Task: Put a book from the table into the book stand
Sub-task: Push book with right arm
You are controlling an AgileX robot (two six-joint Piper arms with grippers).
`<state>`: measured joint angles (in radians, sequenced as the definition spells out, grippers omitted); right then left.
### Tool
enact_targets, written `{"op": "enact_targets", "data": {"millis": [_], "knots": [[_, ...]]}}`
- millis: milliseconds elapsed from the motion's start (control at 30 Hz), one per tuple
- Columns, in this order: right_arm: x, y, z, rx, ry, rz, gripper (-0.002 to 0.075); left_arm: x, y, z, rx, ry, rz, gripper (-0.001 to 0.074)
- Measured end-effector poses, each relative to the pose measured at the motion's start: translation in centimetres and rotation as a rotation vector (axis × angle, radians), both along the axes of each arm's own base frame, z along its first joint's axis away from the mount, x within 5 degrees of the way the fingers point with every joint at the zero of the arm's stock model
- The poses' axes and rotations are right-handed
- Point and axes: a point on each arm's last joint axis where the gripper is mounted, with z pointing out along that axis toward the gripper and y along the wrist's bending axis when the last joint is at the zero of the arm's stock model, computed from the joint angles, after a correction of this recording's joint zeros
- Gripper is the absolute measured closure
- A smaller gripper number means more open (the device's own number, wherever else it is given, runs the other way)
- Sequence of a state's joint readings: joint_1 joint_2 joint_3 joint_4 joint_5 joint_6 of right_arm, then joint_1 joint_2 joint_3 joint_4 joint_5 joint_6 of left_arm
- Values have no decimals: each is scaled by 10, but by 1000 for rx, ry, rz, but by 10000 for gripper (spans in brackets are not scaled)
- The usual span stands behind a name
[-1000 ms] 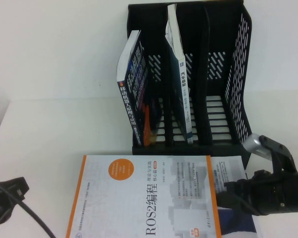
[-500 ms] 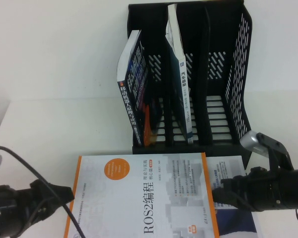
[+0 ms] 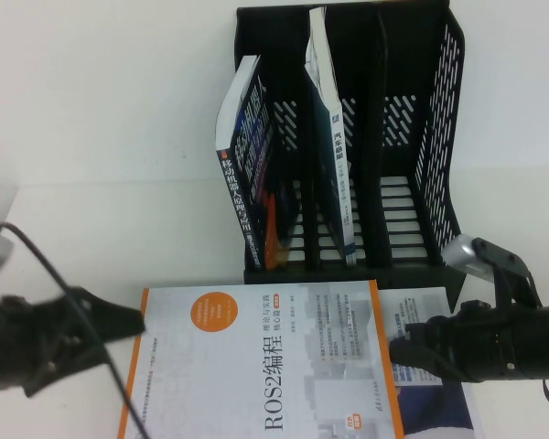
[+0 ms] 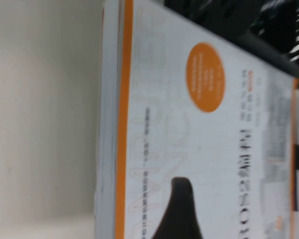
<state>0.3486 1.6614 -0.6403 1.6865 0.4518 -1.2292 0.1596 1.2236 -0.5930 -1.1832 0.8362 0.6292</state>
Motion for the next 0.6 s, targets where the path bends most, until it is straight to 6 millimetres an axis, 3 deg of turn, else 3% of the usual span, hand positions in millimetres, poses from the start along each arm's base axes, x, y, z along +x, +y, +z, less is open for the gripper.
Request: {"op": "enact_targets", "data": {"millis": [233, 600], "knots": [[0, 0, 0, -4, -5, 4, 727, 12, 37, 3, -134, 1, -13, 204], [-4, 9, -4, -22, -13, 51, 727, 40, 48, -31, -320, 49, 6, 194]]}}
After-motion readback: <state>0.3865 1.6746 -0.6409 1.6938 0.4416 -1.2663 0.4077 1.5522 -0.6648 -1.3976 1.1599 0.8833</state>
